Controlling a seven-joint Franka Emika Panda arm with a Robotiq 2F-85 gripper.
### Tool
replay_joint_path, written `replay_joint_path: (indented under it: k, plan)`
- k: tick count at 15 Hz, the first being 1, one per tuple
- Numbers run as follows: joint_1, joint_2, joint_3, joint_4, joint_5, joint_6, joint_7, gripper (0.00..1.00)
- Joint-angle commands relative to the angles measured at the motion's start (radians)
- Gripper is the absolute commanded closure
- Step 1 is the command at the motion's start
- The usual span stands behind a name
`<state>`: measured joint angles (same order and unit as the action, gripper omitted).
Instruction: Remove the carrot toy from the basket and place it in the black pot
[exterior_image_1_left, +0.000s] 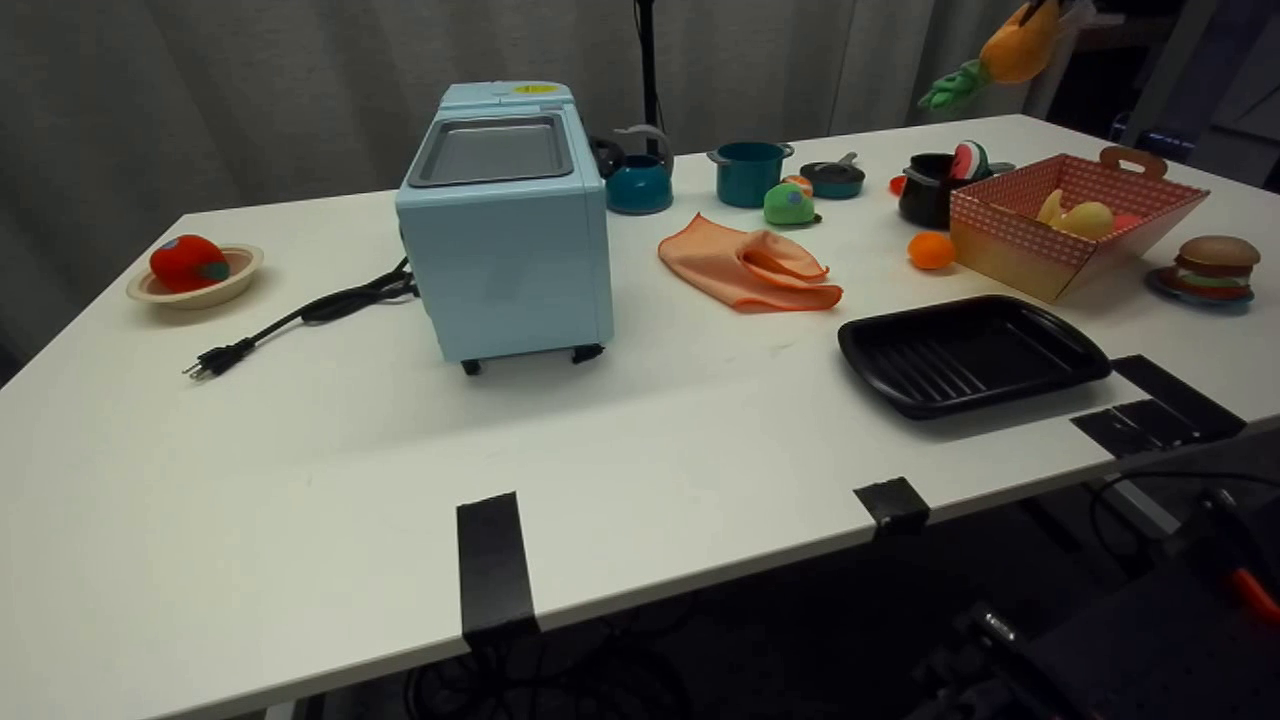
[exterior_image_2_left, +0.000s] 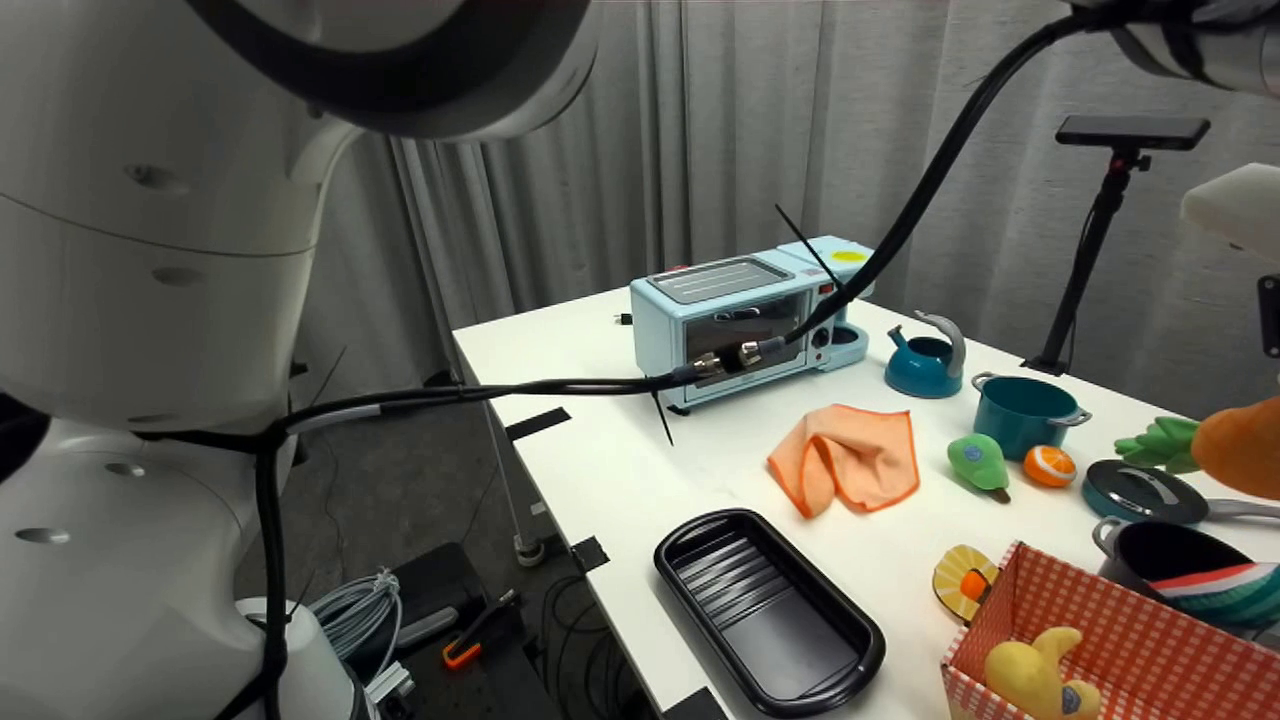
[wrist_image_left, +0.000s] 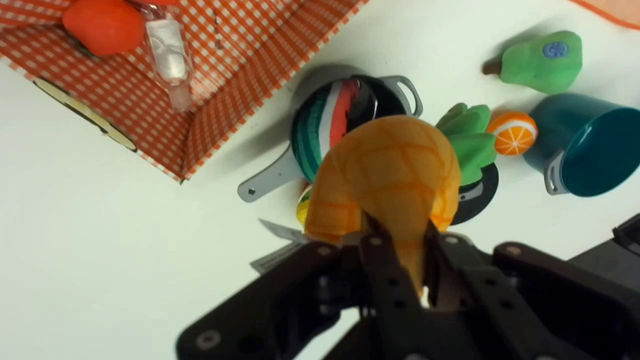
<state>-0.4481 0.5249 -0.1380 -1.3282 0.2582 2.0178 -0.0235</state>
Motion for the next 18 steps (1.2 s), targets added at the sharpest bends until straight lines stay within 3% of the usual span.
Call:
replay_joint_path:
  k: [1, 16, 17, 18]
  plan:
    - [0.010, 0.043, 0.002, 0.047, 0.045, 0.075, 0.028, 0.96]
    - [0.019, 0.308, 0.011, 0.234, 0.013, 0.057, 0.131, 0.96]
    - [0.020, 0.316, 0.010, 0.240, 0.011, 0.054, 0.134, 0.60]
    - [0.021, 0.320, 0.011, 0.244, 0.011, 0.051, 0.136, 0.59]
